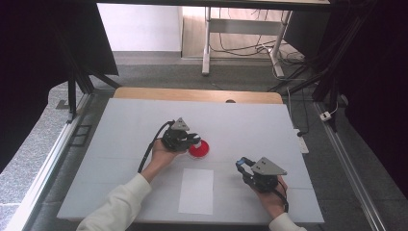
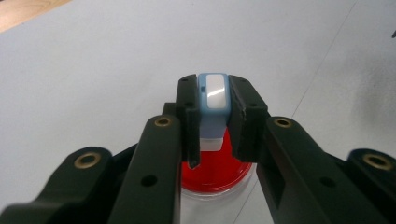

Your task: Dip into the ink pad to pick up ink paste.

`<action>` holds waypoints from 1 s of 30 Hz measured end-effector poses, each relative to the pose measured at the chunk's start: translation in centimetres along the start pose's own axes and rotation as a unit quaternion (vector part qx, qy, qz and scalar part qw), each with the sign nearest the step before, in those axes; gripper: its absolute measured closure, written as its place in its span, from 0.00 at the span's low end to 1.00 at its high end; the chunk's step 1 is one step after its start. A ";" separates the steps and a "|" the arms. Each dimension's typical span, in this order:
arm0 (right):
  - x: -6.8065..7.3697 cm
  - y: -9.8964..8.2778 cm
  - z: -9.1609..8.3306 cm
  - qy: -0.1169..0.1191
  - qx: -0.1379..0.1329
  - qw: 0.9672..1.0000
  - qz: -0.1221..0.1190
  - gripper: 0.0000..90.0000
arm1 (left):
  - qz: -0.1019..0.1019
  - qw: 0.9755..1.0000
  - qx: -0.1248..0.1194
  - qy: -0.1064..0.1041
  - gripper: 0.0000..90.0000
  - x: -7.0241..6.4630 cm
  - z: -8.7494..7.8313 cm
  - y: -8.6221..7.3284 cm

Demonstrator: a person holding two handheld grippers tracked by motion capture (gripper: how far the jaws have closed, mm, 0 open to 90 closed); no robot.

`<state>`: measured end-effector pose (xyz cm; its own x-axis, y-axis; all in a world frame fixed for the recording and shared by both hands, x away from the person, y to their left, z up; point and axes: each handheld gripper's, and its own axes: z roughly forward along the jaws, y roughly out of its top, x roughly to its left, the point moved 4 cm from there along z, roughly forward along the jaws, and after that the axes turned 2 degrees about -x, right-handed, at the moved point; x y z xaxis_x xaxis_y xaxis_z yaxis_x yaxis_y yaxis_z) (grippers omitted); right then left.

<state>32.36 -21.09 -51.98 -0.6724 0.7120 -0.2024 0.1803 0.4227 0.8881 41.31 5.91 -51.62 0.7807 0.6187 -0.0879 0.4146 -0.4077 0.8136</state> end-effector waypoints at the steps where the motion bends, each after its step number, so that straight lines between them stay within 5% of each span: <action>1: 0.0 0.0 0.0 0.000 0.000 1.000 0.000 0.72 | -0.001 1.000 0.002 0.000 0.84 0.1 0.1 -0.1; 30: 0.0 0.0 0.0 0.002 0.000 1.000 -0.001 0.72 | -0.009 1.000 0.017 -0.005 0.84 0.5 0.9 -0.9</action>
<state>32.31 -21.08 -51.95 -0.6751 0.7093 -0.2030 0.1792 0.4245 0.8875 41.77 5.99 -52.94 0.7775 0.6195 -0.1087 0.4443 -0.4186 0.7921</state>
